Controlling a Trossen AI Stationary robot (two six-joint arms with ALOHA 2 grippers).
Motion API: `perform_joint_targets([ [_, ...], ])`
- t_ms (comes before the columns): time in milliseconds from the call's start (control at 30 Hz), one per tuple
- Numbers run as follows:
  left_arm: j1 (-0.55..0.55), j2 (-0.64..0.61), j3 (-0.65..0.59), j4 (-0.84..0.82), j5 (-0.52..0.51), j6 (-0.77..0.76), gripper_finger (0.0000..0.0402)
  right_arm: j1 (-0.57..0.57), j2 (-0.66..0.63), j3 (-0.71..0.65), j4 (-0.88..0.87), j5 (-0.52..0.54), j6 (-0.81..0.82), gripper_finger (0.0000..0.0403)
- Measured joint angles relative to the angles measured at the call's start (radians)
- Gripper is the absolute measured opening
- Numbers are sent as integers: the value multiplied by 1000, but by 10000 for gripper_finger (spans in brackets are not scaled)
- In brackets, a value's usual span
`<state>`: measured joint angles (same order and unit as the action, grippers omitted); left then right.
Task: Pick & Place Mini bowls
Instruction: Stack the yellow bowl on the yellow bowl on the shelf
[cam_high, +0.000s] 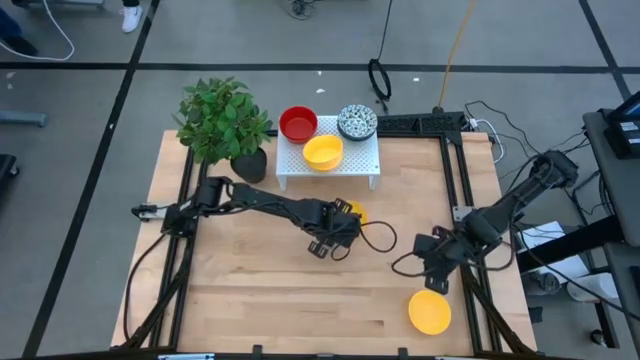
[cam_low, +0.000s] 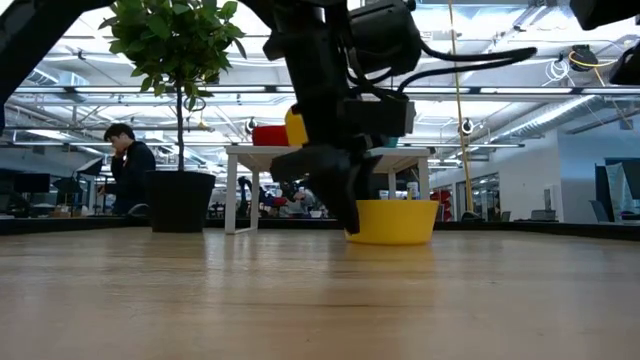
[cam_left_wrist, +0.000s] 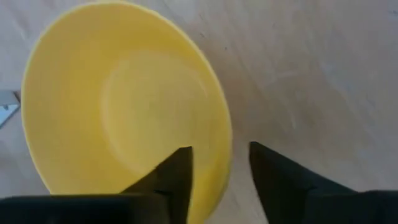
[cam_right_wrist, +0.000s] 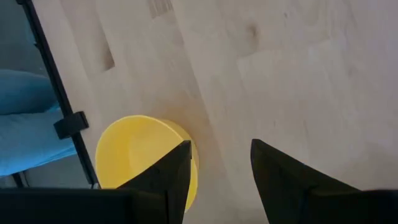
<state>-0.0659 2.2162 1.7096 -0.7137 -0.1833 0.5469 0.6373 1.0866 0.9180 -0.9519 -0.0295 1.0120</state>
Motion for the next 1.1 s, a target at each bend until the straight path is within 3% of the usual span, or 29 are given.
perform_joint_targets([
  [167,-2,0,0,-35,0,-4,42,44,0,0,11,-1,56,153],
  [233,-6,-6,0,-68,-3,-24,13,67,0,0,32,-11,66,153],
  [600,-37,-219,0,-90,-35,-89,14,226,0,0,196,-26,-24,153],
  [867,-13,-438,2,-12,-218,-113,10,275,10,0,191,4,-126,153],
  [1100,97,-487,2,30,-281,-158,7,275,66,0,192,3,-200,153],
])
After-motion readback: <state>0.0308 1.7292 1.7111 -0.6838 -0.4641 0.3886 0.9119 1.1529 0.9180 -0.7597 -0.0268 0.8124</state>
